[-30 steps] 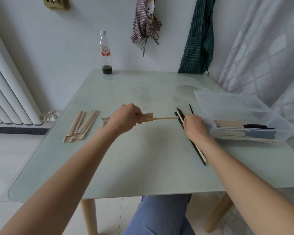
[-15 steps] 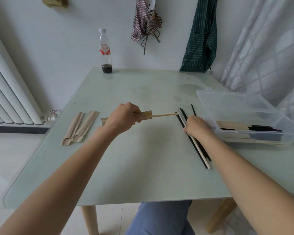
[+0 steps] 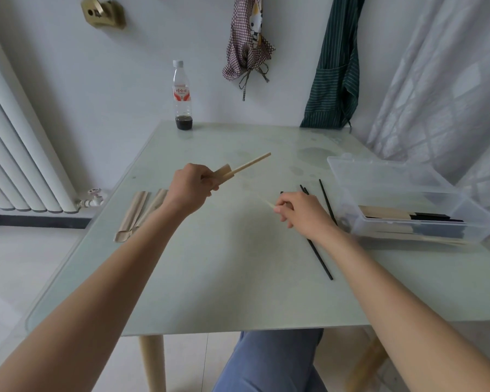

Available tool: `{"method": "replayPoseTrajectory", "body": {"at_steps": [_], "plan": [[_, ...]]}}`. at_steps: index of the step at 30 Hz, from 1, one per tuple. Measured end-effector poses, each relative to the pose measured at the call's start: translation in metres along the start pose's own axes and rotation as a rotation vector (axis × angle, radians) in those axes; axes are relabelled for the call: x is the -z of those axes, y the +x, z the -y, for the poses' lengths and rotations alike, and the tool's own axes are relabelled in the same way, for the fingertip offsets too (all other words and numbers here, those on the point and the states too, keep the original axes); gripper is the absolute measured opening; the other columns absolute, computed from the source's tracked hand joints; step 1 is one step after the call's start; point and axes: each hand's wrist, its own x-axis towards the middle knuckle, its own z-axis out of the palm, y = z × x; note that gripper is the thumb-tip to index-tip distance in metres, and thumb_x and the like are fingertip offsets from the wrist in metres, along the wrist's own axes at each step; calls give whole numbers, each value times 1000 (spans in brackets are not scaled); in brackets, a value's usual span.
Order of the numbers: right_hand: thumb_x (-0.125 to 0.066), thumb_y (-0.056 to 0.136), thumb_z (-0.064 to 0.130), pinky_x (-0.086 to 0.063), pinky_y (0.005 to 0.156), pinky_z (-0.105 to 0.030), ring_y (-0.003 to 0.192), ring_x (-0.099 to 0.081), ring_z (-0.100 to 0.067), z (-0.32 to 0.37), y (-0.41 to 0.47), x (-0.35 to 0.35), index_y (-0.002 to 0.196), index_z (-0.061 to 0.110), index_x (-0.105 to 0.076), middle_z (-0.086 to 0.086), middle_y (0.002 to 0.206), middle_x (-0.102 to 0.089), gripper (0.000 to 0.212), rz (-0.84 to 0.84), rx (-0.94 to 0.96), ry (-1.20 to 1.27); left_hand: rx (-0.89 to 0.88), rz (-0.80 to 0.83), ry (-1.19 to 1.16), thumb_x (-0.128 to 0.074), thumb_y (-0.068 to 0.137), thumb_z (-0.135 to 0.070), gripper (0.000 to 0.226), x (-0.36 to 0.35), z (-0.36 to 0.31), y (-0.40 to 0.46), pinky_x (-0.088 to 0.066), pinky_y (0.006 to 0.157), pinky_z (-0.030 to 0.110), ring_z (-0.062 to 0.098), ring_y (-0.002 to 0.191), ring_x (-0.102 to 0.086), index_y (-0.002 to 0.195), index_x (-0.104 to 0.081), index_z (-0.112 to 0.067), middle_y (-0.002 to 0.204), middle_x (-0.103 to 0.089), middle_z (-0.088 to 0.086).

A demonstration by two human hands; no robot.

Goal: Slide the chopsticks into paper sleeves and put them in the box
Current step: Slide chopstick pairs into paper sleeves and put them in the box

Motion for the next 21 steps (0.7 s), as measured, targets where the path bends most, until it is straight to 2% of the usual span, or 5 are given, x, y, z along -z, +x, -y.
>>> {"method": "replayPoseTrajectory", "body": {"at_steps": [5, 9, 12, 15, 21], "plan": [[-54, 93, 16, -43, 67, -25, 64, -50, -9, 24, -14, 10, 91, 12, -69, 1, 73, -59, 16, -15, 175, 76, 9, 28, 18, -52, 92, -12, 19, 11, 6, -9, -42, 55, 20, 19, 77, -64, 87, -70, -8, 90, -71, 8], [-51, 95, 21, -43, 79, -33, 81, -54, -18, 32, -13, 18, 95, 16, -71, 2, 82, -56, 21, -139, 219, -95, -38, 88, 26, -53, 93, -19, 20, 19, 2, -18, -44, 61, 26, 21, 76, -59, 88, -71, -10, 82, -69, 2], [-47, 97, 22, -37, 71, -30, 86, -53, -22, 36, -17, 26, 101, 14, -70, 1, 86, -51, 25, -194, 243, -178, -70, 108, 73, -52, 94, -20, 22, 24, -2, -24, -37, 55, 24, 16, 70, -50, 87, -71, -13, 81, -67, -2], [-46, 98, 24, -30, 69, -27, 86, -53, -24, 38, -21, 31, 105, 14, -69, -1, 87, -48, 26, -244, 272, -281, -89, 126, 104, -54, 93, -25, 21, 27, -2, -27, -37, 58, 28, 20, 70, -51, 85, -71, -16, 88, -71, 2], [-52, 95, 22, -44, 75, -33, 87, -56, -25, 41, -23, 34, 104, 16, -71, -7, 98, -56, 22, -256, 291, -244, -140, 159, 153, -53, 93, -20, 18, 30, -6, -31, -45, 71, 35, 21, 83, -57, 84, -69, -20, 83, -68, -7]]}}
